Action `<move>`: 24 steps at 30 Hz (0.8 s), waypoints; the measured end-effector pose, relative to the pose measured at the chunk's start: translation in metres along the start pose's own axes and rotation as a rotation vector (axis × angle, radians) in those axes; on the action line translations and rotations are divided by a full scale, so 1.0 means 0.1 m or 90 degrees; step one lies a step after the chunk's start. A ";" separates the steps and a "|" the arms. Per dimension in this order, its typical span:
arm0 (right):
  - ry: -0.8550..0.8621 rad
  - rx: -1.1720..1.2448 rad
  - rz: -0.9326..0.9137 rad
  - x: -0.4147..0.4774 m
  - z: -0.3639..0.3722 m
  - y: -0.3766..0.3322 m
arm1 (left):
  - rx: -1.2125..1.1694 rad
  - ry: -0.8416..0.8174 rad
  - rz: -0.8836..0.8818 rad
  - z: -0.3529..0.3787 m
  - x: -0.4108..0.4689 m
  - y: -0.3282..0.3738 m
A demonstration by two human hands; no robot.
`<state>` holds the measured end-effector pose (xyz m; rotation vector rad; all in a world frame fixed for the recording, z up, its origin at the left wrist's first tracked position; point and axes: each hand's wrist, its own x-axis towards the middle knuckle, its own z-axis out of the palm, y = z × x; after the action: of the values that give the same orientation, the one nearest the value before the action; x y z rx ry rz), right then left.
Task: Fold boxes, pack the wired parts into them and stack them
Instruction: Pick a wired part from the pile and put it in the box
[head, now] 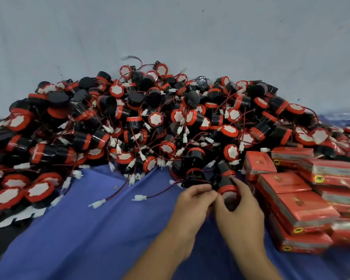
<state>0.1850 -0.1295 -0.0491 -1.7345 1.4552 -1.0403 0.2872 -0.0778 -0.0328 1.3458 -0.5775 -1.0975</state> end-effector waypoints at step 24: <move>-0.333 0.555 0.038 -1.76 -2.13 -1.07 | 0.470 0.126 0.398 -0.25 -3.14 0.57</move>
<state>0.0370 0.0669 0.1162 -1.1693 0.5721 -0.8941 0.1921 0.1998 0.0944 1.6936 -1.2243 -0.2228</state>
